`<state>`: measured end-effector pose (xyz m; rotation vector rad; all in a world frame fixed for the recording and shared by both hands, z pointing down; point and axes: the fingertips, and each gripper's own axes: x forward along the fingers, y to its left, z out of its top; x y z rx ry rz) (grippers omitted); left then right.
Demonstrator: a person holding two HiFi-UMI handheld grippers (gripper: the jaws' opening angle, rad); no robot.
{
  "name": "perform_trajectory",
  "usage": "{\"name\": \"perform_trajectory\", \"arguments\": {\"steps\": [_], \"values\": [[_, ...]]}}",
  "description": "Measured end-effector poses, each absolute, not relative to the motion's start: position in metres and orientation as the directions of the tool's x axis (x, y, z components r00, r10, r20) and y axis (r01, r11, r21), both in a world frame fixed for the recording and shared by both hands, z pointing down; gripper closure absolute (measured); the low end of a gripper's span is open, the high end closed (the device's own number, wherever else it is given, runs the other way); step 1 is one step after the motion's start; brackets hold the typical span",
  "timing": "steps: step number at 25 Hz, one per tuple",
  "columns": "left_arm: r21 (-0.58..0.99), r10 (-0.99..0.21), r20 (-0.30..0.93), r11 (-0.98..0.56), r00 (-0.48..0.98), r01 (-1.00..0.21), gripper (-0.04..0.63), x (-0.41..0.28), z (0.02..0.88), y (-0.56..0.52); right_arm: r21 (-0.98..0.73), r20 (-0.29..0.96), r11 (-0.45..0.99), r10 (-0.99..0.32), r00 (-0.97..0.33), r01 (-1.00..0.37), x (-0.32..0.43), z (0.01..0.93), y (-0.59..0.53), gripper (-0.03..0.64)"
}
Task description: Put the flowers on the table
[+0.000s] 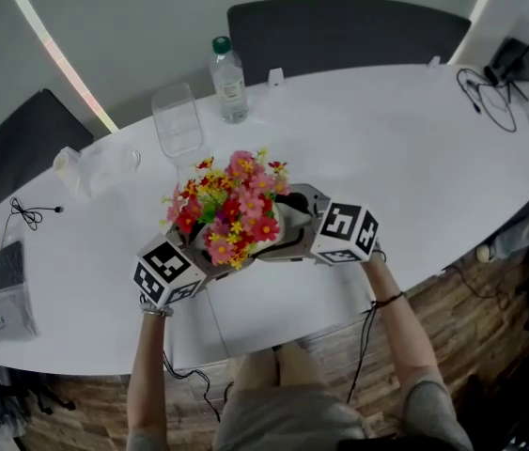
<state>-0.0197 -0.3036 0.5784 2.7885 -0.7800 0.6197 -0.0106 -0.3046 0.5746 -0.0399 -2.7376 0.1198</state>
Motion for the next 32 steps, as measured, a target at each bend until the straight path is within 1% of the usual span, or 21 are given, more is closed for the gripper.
{"name": "perform_trajectory", "arguments": {"steps": [12,32], "values": [[0.054,-0.507,0.453,-0.806,0.733,-0.590,0.133,-0.025,0.582,-0.301,-0.096,0.419,0.995,0.004,-0.908,-0.040,-0.009,0.580,-0.304,0.160],[0.067,-0.576,0.424,-0.749,0.699,-0.659,0.135,-0.033,0.579,-0.291,-0.152,0.419,0.976,-0.079,-0.905,-0.156,0.001,0.578,-0.303,0.160]]}}
